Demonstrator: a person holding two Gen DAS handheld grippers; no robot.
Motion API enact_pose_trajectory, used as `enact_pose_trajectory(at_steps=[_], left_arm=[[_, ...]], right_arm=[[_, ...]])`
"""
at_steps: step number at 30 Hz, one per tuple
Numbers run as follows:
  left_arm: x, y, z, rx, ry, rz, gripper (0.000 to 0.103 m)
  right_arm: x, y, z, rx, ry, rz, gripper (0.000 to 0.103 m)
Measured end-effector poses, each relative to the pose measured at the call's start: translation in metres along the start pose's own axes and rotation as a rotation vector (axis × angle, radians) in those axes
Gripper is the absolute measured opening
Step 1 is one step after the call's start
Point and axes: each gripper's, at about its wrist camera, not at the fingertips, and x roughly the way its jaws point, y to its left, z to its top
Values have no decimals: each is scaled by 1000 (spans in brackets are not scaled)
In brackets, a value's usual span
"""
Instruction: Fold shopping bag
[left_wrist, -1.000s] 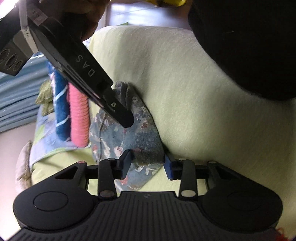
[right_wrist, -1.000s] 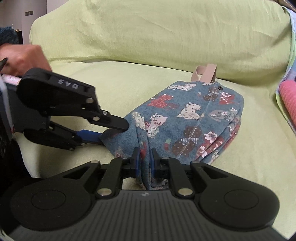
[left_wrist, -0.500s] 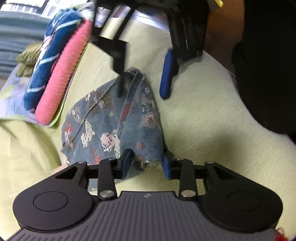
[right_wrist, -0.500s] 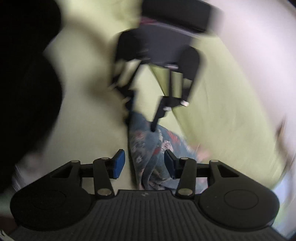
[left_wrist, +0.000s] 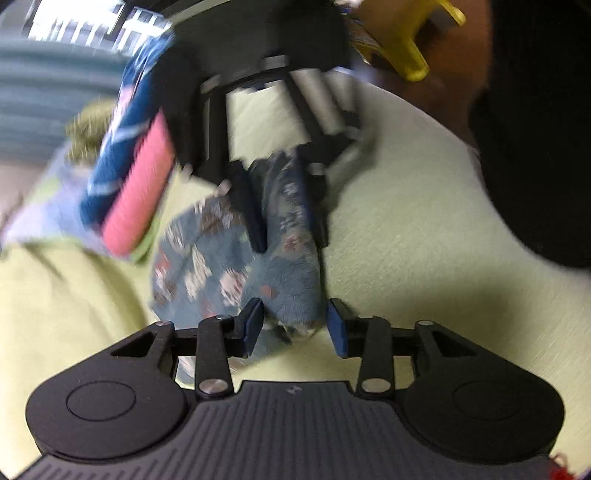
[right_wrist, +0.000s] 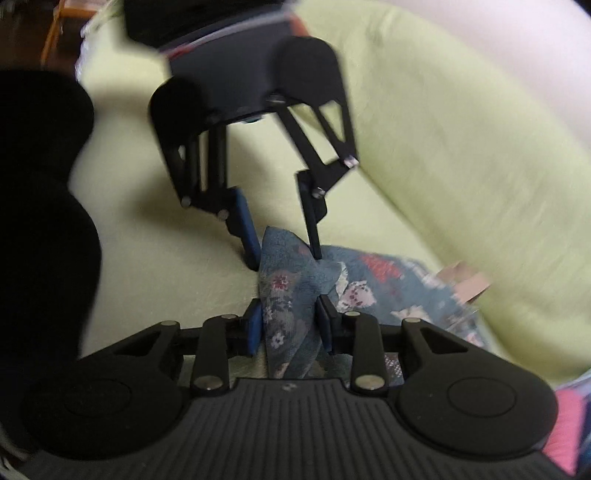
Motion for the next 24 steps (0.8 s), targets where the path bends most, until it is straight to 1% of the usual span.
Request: enact_pose_trajectory(at_steps=[3,5,6,8,10,11,12,14,17,19,21,24], left_arm=[[7,1,2,50,-14,19,49],[14,4,3,68,-19,0,44],[15,6,3,60,-21,-15,41],[15,13,2,18,-27,-50,40],[14,19,0,-42,-35,-85,39],[14,23,-2,-77,-42,-100,39],[14,26,-5,-116,-50,-113,39],[14,32,-10,-199,-65,-135,39],[14,36,-17,-285,-87,-153,39],[13,39,-21,-332,-98,-165,39],[8,37,-24,-354,-105,-167,39],[4,38,-27,-383,-115,-173,39]], right_arm=[[0,-25,3,92,12,101,28],[1,-41,4,154,20,169,28],[1,-48,5,183,23,197,28],[1,-51,3,217,15,201,29],[-2,-50,0,228,-4,171,30],[-6,-43,-2,212,-17,138,34],[-10,-36,-4,190,-29,103,35],[-16,-20,-9,103,-37,30,37],[-22,1,-27,-79,-50,-69,38],[-22,12,-37,-210,-77,-115,37],[-20,15,-43,-300,-120,-134,37],[-15,8,-47,-334,-175,-107,34]])
